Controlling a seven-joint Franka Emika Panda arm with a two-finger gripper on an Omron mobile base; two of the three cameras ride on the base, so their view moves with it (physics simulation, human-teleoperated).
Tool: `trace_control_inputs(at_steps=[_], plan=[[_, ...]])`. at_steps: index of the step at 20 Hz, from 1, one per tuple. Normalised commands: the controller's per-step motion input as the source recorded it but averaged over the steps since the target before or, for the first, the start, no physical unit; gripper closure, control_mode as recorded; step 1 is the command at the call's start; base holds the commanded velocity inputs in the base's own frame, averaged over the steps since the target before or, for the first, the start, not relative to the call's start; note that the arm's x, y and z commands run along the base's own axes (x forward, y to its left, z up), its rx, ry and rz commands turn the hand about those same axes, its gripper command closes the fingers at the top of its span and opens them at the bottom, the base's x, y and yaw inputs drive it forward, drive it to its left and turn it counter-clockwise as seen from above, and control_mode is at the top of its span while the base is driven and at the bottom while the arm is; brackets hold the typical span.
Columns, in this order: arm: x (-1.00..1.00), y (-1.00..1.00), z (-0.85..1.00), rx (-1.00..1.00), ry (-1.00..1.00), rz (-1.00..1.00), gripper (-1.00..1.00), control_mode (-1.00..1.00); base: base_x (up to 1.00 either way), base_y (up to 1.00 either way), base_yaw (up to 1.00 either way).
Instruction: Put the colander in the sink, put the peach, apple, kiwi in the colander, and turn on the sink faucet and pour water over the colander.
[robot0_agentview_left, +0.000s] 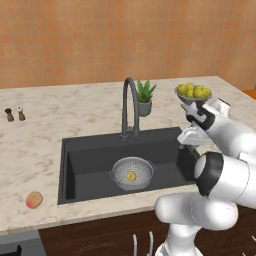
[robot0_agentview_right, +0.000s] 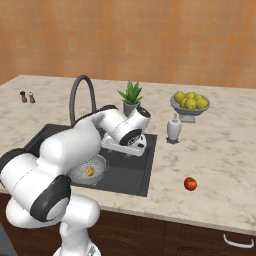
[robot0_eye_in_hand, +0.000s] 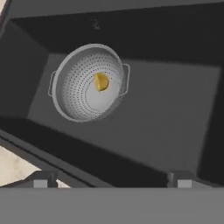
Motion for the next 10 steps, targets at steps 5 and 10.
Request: trace_control_inputs(at_steps=[5,10], plan=[[-0.22,-0.73,0.14,-0.27,0.01,-0.38,-1.00,-1.00,0.00,0.00,0.00],[-0.15,-0.75,0.03,-0.24,0.09,-0.40,-1.00,-1.00,0.00,0.00,0.00]])
